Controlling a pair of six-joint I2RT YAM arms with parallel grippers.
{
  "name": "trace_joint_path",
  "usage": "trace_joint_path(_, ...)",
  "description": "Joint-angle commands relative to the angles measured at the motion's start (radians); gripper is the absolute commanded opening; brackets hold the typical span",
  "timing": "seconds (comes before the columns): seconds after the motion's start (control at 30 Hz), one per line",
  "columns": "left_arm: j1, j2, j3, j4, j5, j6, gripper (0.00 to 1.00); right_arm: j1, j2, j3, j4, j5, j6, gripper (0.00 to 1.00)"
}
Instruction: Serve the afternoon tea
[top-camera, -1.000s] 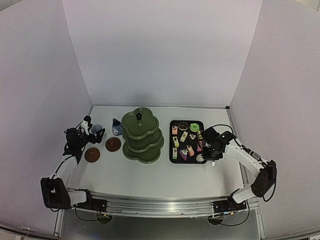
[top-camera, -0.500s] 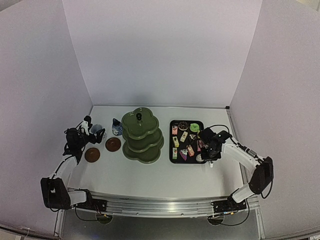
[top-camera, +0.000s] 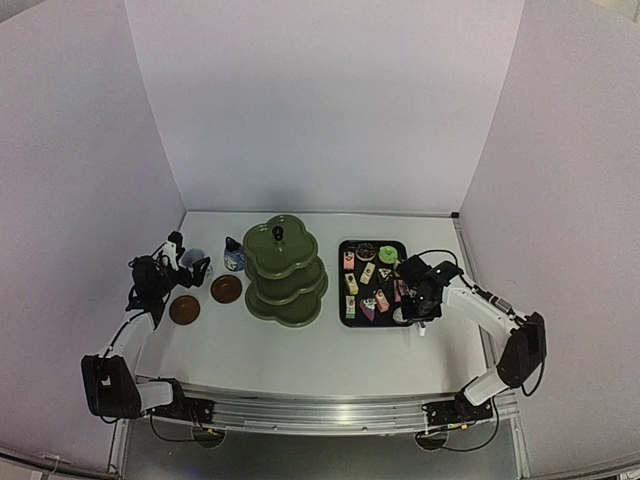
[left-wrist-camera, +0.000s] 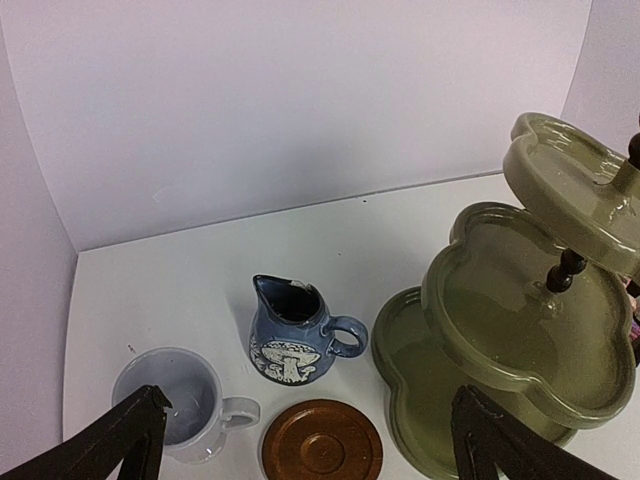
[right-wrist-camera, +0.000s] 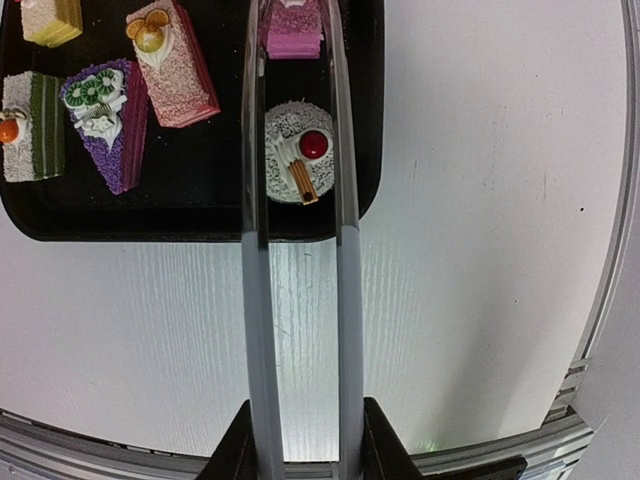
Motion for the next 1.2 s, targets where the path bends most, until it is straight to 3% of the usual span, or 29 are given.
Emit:
trace_joint_path(0.0,-0.002,0.007,0.010,0.015,0.010,0.015,1.00,0.004,-0.052,0.028,0.005,0.039,0.016,0.00)
trace_joint_path(1.17,-0.002,0.006,0.005,0.018,0.005,0.025,1.00,0.004,-0.108,0.082,-0.004,0.104,-0.004,0.00)
